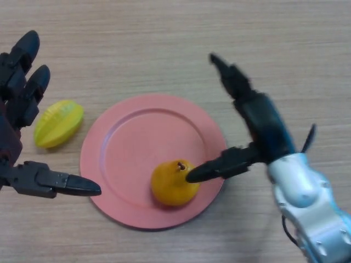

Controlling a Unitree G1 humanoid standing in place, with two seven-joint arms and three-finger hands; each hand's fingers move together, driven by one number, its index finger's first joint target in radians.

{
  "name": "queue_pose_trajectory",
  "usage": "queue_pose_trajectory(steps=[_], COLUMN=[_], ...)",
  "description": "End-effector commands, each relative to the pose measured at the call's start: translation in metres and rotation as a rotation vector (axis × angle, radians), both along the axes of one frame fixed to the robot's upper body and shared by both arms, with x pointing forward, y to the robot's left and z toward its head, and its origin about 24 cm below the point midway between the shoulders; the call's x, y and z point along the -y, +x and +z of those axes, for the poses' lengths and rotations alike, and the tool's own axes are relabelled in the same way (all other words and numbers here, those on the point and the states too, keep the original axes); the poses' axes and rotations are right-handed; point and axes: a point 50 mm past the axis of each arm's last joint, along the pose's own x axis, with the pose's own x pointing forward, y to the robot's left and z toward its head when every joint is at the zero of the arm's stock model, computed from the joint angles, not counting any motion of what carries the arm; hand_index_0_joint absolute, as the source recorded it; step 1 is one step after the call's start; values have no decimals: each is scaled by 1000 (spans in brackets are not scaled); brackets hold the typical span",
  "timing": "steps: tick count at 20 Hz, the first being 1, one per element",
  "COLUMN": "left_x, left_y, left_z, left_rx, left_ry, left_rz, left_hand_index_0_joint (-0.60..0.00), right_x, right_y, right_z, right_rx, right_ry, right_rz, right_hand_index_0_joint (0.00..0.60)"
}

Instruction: Pick up the yellow pear and place it on the plate

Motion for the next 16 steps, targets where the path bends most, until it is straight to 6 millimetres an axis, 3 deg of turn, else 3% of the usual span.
queue_pose_trajectory(steps=[1,5,9,12,16], left_x=[-7,-10,-10,-10,-14], left_y=[-8,-5,-6,-5,-2], left_z=[30,30,30,27,27], left_rx=[193,171,165,171,212], left_ry=[75,42,71,123,149], left_rz=[35,22,-11,-14,30], left_hand_index_0_joint=[0,0,0,0,0], right_x=[25,49,62,75,72], right_y=[-13,-39,-60,-66,-67], right_z=[39,55,57,60,58], right_rx=[177,202,159,175,155], right_ry=[114,181,126,57,47], right_rz=[-42,-43,0,-33,-28], right_hand_index_0_joint=[0,0,0,0,0])
